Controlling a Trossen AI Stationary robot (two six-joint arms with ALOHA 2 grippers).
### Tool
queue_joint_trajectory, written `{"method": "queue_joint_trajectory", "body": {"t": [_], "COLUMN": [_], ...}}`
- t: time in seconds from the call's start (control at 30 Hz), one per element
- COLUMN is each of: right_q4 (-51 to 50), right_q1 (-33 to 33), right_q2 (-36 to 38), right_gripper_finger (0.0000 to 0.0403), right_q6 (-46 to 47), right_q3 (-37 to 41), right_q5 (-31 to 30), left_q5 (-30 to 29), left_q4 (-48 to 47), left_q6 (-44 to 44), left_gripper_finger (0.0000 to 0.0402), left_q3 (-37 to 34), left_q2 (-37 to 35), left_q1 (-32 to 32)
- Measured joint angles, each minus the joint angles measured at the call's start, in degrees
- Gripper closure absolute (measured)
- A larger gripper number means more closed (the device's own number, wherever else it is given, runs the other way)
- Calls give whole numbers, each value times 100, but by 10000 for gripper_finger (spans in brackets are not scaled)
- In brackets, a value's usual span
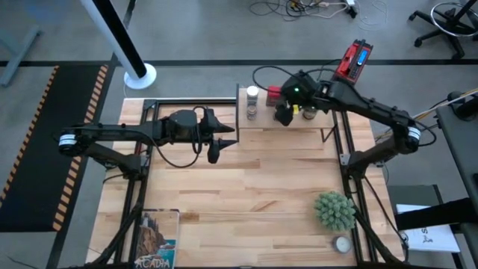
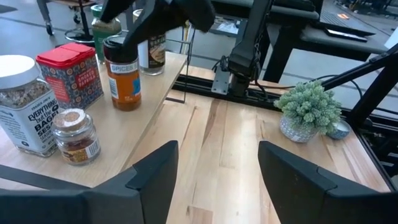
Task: Shelf spices
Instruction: Put the black seasoning bottle on the shelf aligned with the red seasoning can, then return to Home Position
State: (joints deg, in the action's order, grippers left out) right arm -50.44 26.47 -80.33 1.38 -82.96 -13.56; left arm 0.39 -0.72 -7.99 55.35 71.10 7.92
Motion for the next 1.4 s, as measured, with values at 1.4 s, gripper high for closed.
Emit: {"method": "queue_joint_trajectory", "body": {"t": [1.4], "right_q4": [4045], "right_q1": [-3454], "right_q2": [4765], "right_gripper_finger": [193], "right_q6": [156], "right_q3": [4630], "right_q5": [604], "left_q5": [-1043], "left_q4": [2149], "left_q6": [394], "left_gripper_finger": [257], "left_q3": [-2865], "left_q2": [-2872], "left_q1": [-901]}}
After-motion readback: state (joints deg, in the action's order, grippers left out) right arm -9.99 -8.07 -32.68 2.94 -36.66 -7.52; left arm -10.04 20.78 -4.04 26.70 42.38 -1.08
